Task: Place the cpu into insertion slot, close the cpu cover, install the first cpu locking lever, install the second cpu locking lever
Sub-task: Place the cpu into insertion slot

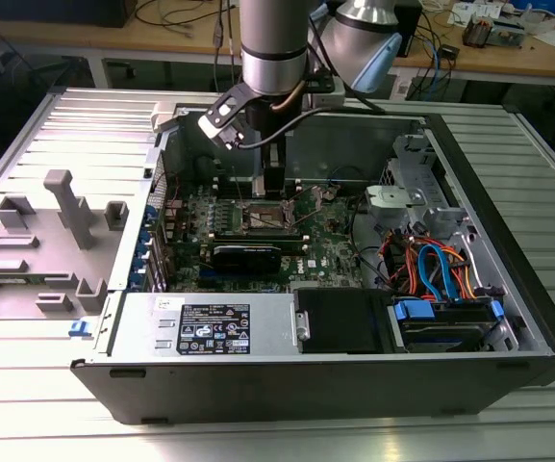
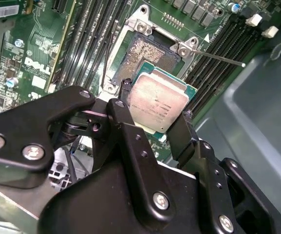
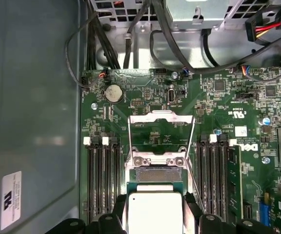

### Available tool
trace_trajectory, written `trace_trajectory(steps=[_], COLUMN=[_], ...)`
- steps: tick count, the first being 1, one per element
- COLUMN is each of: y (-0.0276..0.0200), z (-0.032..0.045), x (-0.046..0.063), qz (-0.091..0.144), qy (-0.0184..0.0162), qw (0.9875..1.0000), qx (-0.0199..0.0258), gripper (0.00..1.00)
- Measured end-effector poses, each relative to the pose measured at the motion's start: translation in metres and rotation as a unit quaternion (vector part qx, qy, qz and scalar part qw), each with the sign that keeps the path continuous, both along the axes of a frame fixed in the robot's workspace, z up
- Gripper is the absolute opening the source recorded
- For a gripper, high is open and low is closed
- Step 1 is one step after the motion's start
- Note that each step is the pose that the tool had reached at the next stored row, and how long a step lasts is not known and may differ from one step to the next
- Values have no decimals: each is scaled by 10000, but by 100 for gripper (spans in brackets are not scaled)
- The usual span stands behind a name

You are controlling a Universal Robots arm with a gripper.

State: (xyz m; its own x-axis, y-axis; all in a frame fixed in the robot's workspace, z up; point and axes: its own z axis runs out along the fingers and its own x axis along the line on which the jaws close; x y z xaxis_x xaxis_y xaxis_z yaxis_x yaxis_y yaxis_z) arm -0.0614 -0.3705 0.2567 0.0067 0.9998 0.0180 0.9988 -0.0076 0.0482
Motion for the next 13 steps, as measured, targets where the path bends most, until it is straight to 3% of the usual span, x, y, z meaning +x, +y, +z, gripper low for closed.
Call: trace_trajectory(steps=[13], y=[1], z=[-36], x=[0], qz=[0], qy=[-1], qw=[10000], qx=[0], gripper=[54])
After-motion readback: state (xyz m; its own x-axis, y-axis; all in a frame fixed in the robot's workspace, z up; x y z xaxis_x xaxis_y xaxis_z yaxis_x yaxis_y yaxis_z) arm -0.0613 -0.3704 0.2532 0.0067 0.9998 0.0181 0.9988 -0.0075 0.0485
